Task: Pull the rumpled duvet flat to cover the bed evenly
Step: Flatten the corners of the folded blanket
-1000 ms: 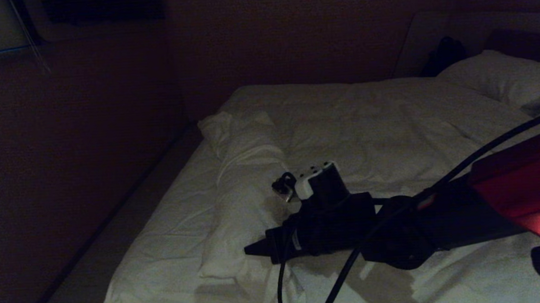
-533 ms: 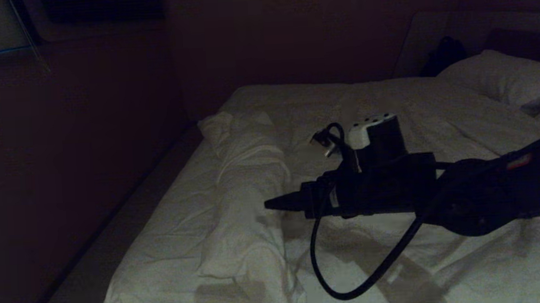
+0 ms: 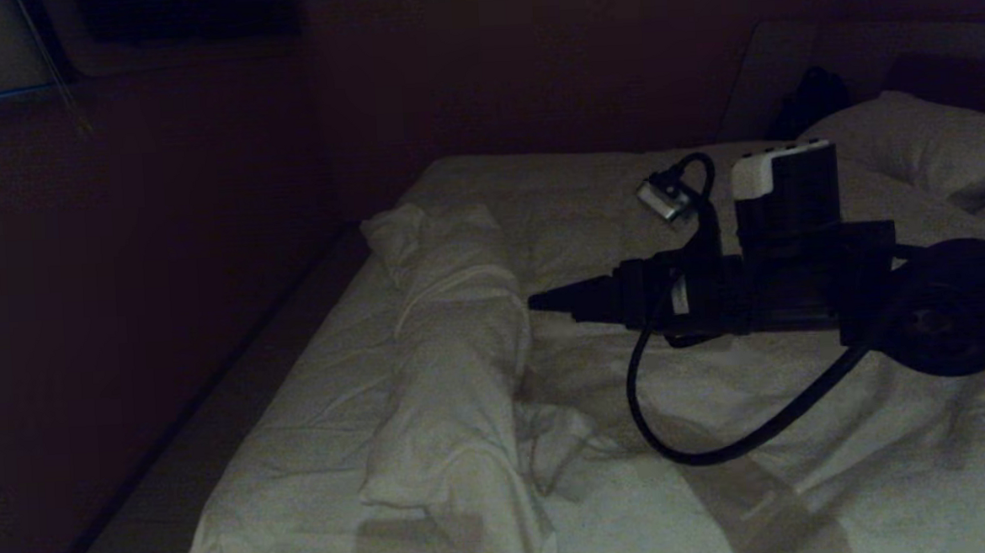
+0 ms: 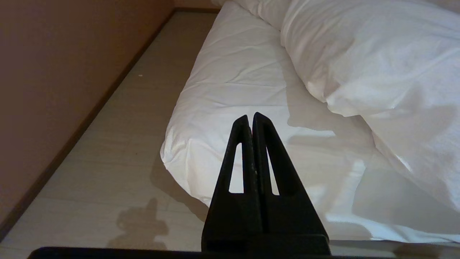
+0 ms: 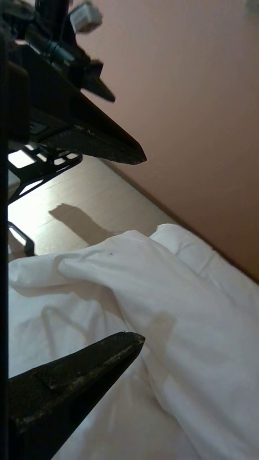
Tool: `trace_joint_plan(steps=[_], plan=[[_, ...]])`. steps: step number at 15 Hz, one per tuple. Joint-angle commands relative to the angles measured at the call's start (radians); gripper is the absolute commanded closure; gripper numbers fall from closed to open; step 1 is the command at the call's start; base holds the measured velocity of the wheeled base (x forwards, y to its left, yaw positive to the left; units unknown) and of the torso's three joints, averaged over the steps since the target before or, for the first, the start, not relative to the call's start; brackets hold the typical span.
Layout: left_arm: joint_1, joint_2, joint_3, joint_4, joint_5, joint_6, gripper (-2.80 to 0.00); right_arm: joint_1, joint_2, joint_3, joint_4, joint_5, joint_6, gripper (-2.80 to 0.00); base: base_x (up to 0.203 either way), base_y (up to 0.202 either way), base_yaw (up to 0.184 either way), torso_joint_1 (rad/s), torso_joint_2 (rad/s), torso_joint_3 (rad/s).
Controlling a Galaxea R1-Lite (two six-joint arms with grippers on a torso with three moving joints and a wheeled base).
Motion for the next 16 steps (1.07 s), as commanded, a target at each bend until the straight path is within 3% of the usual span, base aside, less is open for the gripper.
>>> trace_joint_plan(steps=[1, 7, 8, 11, 16], plan=[[0.000, 0.000, 0.000, 0.000, 0.000, -0.001, 0.00, -0.026, -0.028, -0.002, -0.003, 0.034, 0.002, -2.80, 0.000, 0.000, 0.000, 0.000, 0.00, 0.000], [0.000, 0.000, 0.000, 0.000, 0.000, -0.001, 0.00, -0.147, -0.180, 0.001, -0.008, 0.043, 0.001, -2.80, 0.000, 0.000, 0.000, 0.000, 0.00, 0.000], [0.000, 0.000, -0.001, 0.000, 0.000, -0.001, 0.00, -0.174, -0.216, 0.003, -0.008, 0.043, 0.002, 0.00, 0.000, 0.000, 0.000, 0.000, 0.00, 0.000], [0.000, 0.000, 0.000, 0.000, 0.000, -0.001, 0.00, -0.236, -0.325, 0.010, -0.008, 0.045, 0.003, 0.00, 0.000, 0.000, 0.000, 0.000, 0.00, 0.000], [0.000, 0.000, 0.000, 0.000, 0.000, -0.001, 0.00, -0.254, -0.504, 0.033, -0.004, 0.033, 0.002, 0.00, 0.000, 0.000, 0.000, 0.000, 0.00, 0.000]])
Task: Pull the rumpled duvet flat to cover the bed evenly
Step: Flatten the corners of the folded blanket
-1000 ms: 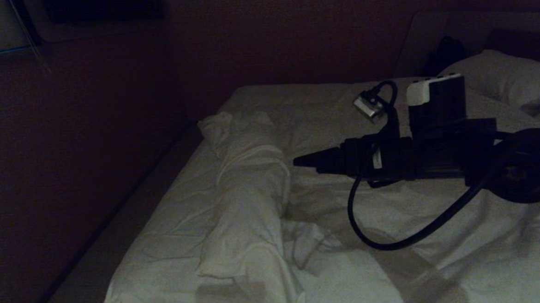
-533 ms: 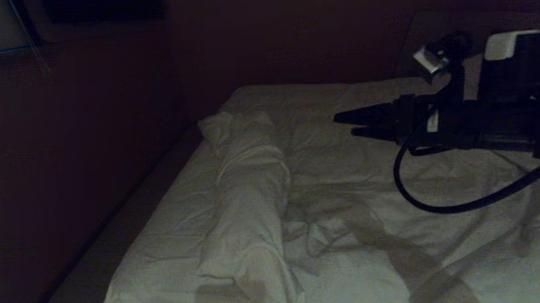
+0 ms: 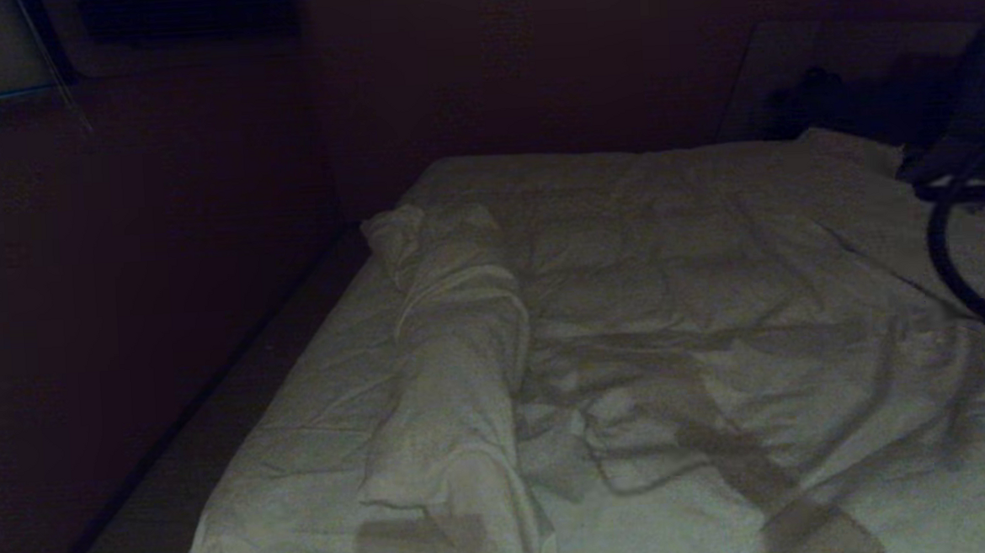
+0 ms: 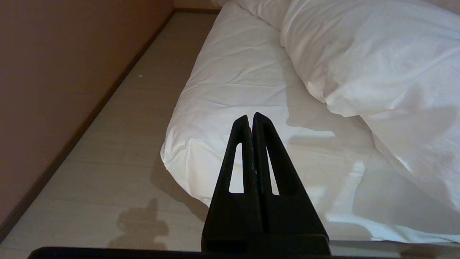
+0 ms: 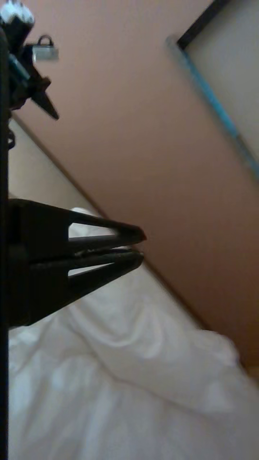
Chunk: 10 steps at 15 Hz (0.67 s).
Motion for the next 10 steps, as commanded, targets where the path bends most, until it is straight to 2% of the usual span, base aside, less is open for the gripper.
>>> trace_joint_plan(steps=[1, 3, 5, 8, 10], plan=[[0.000, 0.000, -0.001, 0.001, 0.001, -0.001, 0.00, -0.001, -0.104, 0.010, 0.000, -0.002, 0.002, 0.00, 0.000, 0.000, 0.000, 0.000, 0.00, 0.000], [0.000, 0.000, -0.001, 0.001, 0.001, -0.001, 0.00, -0.004, -0.181, 0.018, 0.004, -0.044, -0.001, 0.00, 0.000, 0.000, 0.000, 0.000, 0.00, 0.000], [0.000, 0.000, 0.000, 0.001, 0.001, -0.001, 0.00, -0.015, -0.236, 0.017, 0.032, -0.168, -0.022, 0.00, 0.000, 0.000, 0.000, 0.000, 0.00, 0.000], [0.000, 0.000, 0.000, 0.001, 0.001, -0.001, 0.00, -0.016, -0.269, -0.004, 0.133, -0.451, -0.145, 0.00, 0.000, 0.000, 0.000, 0.000, 0.00, 0.000], [0.000, 0.000, 0.000, 0.001, 0.001, -0.001, 0.00, -0.015, -0.285, -0.003, 0.209, -0.619, -0.172, 0.00, 0.000, 0.000, 0.000, 0.000, 0.00, 0.000]])
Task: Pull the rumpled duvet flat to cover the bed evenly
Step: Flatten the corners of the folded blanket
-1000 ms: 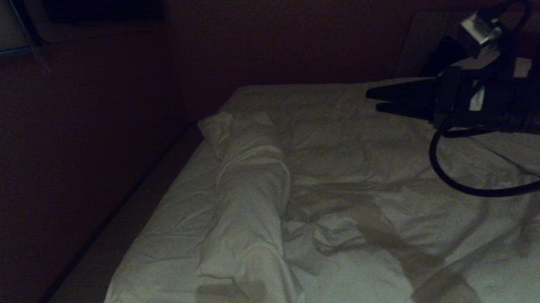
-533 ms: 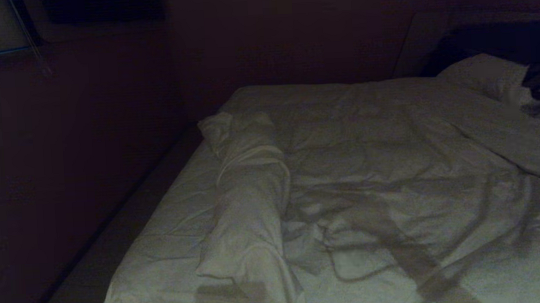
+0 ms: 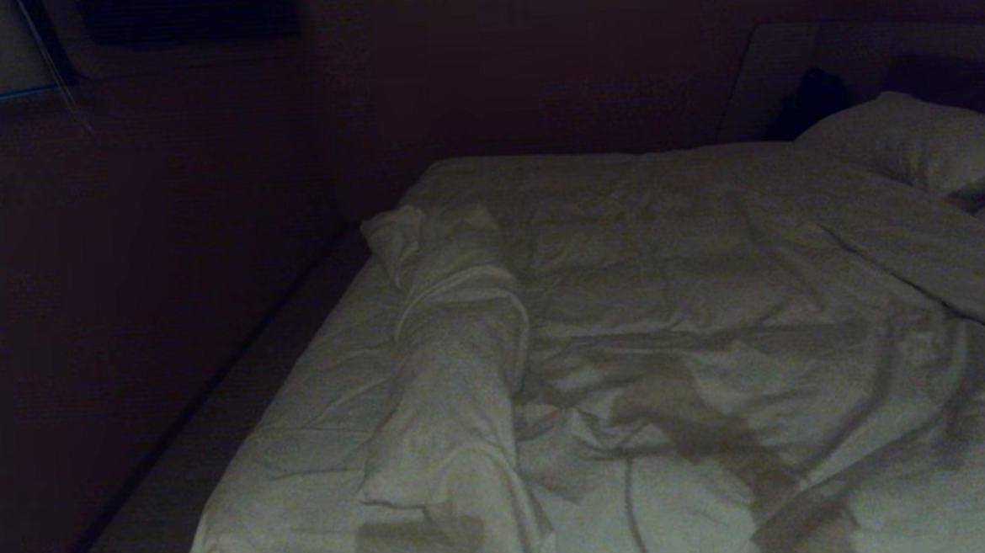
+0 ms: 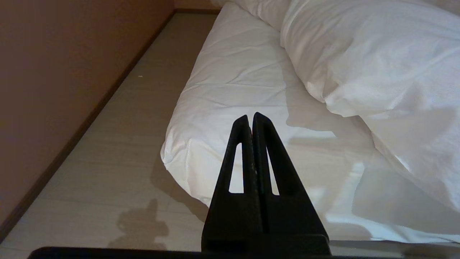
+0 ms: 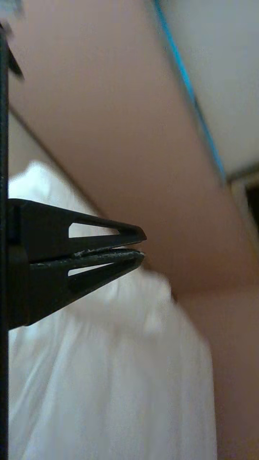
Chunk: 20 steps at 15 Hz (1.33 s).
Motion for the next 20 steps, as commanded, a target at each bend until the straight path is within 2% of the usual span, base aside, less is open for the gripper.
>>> trace_joint_plan(steps=[1, 4, 6, 12, 14, 20], plan=[[0.000, 0.000, 0.000, 0.000, 0.000, 0.000, 0.00, 0.001, -0.038, -0.004, 0.137, -0.457, -0.065, 0.00, 0.000, 0.000, 0.000, 0.000, 0.00, 0.000], [0.000, 0.000, -0.001, 0.000, 0.000, 0.000, 0.00, 0.000, -0.141, 0.001, 0.258, -0.621, -0.079, 0.00, 0.000, 0.000, 0.000, 0.000, 0.00, 0.000], [0.000, 0.000, 0.000, 0.000, 0.000, 0.000, 0.00, -0.001, -0.233, 0.011, 0.320, -0.736, -0.120, 0.00, 0.000, 0.000, 0.000, 0.000, 0.00, 0.000], [0.000, 0.000, 0.000, 0.000, 0.000, 0.000, 0.00, -0.020, -0.479, 0.142, 0.358, -1.084, -0.306, 0.00, 0.000, 0.000, 0.000, 0.000, 0.00, 0.000], [0.000, 0.000, 0.000, 0.000, 0.000, 0.000, 0.00, -0.082, -0.540, 0.211, 0.359, -1.105, -0.323, 0.00, 0.000, 0.000, 0.000, 0.000, 0.00, 0.000], [0.000, 0.000, 0.000, 0.000, 0.000, 0.000, 0.00, -0.228, -0.756, 0.474, 0.359, -1.104, -0.323, 0.00, 0.000, 0.000, 0.000, 0.000, 0.00, 0.000]])
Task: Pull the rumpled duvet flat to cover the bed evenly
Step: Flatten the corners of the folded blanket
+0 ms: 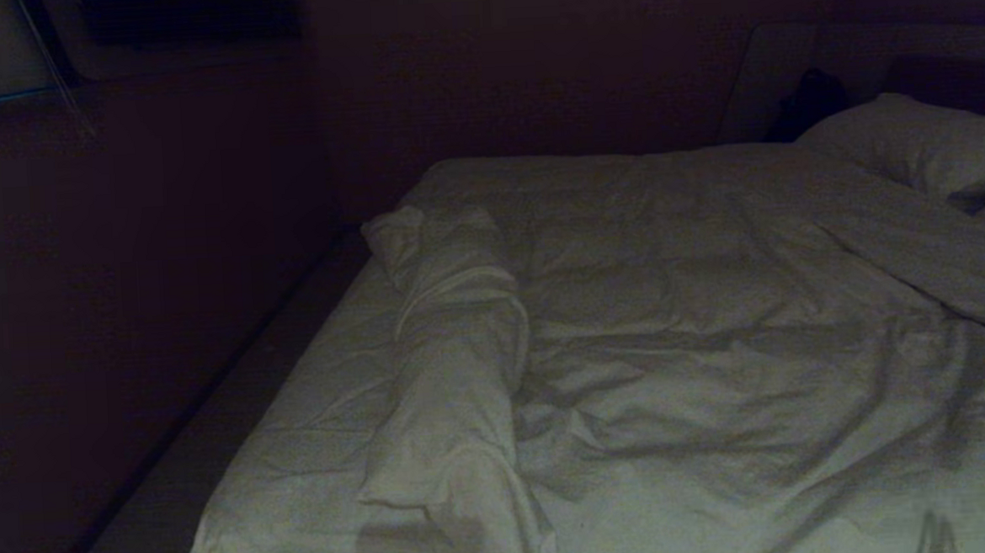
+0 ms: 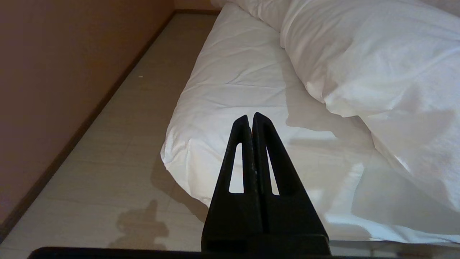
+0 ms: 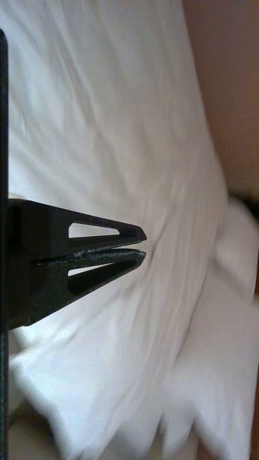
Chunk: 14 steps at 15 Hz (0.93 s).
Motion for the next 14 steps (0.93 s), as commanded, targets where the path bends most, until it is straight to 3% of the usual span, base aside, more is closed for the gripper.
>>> trace_joint_plan(steps=[1, 8, 14], plan=[[0.000, 0.000, -0.001, 0.000, 0.000, 0.000, 0.00, -0.041, -0.070, 0.061, 0.001, -0.076, 0.002, 0.00, 0.000, 0.000, 0.000, 0.000, 0.00, 0.000], [0.000, 0.000, 0.000, 0.000, 0.000, 0.000, 0.00, -0.067, -0.149, 0.183, 0.000, -0.065, 0.038, 0.00, 0.000, 0.000, 0.000, 0.000, 0.00, 0.000], [0.000, 0.000, 0.000, 0.000, 0.000, 0.000, 0.00, -0.046, -0.268, 0.234, 0.065, 0.208, 0.040, 0.00, 0.000, 0.000, 0.000, 0.000, 0.00, 0.000]])
